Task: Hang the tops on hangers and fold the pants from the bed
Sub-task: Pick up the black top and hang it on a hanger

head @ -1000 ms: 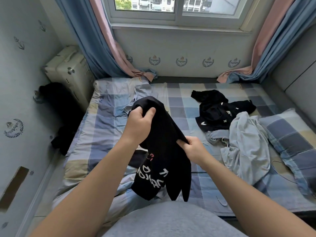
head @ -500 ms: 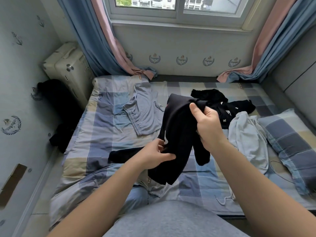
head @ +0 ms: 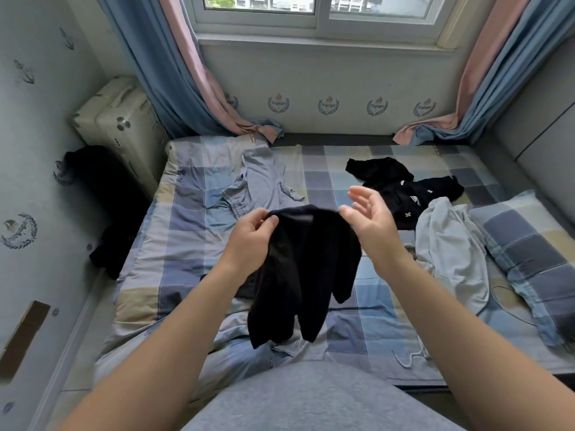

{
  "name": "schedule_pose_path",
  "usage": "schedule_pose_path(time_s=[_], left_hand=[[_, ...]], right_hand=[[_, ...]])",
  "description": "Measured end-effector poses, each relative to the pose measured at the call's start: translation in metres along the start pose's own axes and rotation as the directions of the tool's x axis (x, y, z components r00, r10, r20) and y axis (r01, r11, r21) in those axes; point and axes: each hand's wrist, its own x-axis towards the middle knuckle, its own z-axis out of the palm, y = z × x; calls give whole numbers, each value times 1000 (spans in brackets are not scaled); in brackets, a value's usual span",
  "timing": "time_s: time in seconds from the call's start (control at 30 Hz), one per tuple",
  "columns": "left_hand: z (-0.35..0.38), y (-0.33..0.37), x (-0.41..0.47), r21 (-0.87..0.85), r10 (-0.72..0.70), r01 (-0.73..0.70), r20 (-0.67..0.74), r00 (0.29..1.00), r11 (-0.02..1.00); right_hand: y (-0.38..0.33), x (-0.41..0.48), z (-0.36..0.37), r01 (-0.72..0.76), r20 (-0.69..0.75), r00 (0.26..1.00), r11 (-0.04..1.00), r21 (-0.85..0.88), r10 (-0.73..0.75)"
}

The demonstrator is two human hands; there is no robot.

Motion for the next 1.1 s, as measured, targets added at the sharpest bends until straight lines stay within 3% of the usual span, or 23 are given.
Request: schedule_pose_path(time_s=[0.13, 0.23, 0.37, 0.53, 0.67, 0.77, 0.9, 1.1], left_hand=[[1, 15, 1, -87, -19, 21, 21, 1000, 996], [7, 22, -3, -74, -41, 44, 41, 998, 996], [14, 23, -8, -78, -63, 69, 74, 995, 995], [8, 19, -3, -168, -88, 96, 56, 995, 981], [0, 2, 0, -35, -126, 129, 81, 989, 991], [9, -21, -9, 96, -147, 130, 197, 969, 987], [26, -34, -18, 107, -120, 91, 312, 943, 990], [38, -37, -17, 210, 91, -141, 230, 969, 968]], right_hand=[[12, -16, 18, 16, 371, 928, 992, -126, 32], [27, -30, 38, -3, 483, 870, 979, -205, 103], [43, -32, 49, 45, 329, 943, 967, -253, 43], [33, -13, 40, 49, 242, 970, 954, -296, 26], [13, -7, 27, -168, 88, 982, 985, 37, 164], [0, -4, 14, -185, 100, 981, 963, 196, 168], [-11, -4, 7, -168, 131, 982, 941, 295, 135], [-16, -5, 5, -165, 123, 984, 905, 391, 126]])
